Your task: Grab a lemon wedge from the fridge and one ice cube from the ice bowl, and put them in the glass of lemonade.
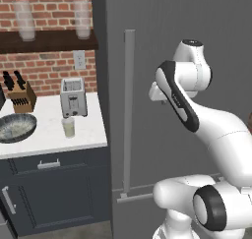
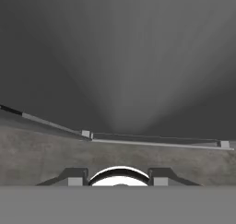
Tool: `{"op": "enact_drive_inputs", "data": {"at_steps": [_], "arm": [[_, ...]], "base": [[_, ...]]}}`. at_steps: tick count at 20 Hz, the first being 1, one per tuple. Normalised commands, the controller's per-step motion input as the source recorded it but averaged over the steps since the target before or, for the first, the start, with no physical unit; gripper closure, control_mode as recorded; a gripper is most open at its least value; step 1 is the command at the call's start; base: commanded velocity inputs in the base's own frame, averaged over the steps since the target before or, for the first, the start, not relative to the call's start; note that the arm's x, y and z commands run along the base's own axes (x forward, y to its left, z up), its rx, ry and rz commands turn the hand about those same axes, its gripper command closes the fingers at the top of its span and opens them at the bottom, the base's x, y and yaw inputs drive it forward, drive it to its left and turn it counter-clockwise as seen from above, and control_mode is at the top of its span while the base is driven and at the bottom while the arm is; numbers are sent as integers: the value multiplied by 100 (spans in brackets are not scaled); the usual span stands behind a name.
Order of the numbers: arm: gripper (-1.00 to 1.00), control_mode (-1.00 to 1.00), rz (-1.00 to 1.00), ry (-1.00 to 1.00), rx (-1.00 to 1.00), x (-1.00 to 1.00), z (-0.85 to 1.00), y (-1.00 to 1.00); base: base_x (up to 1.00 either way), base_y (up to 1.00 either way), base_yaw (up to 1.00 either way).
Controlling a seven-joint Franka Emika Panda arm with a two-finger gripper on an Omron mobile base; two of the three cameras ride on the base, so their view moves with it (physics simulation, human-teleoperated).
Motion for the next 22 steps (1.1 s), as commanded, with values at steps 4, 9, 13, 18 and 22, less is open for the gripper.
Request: {"op": "enact_drive_inputs", "data": {"at_steps": [4, 9, 13, 18, 22], "arm": [[-100, -100, 0, 2, 0, -12, -1, 0], [-100, -100, 0, 9, 2, -68, -19, 0], [-100, -100, 2, 1, -2, -91, -38, 5], [-100, -100, 7, 0, -6, -32, -3, 36], [-100, -100, 0, 0, 0, 0, 0, 18]], "base": [[0, 0, 0], [0, 0, 0], [0, 0, 0], [0, 0, 0], [0, 0, 0]]}}
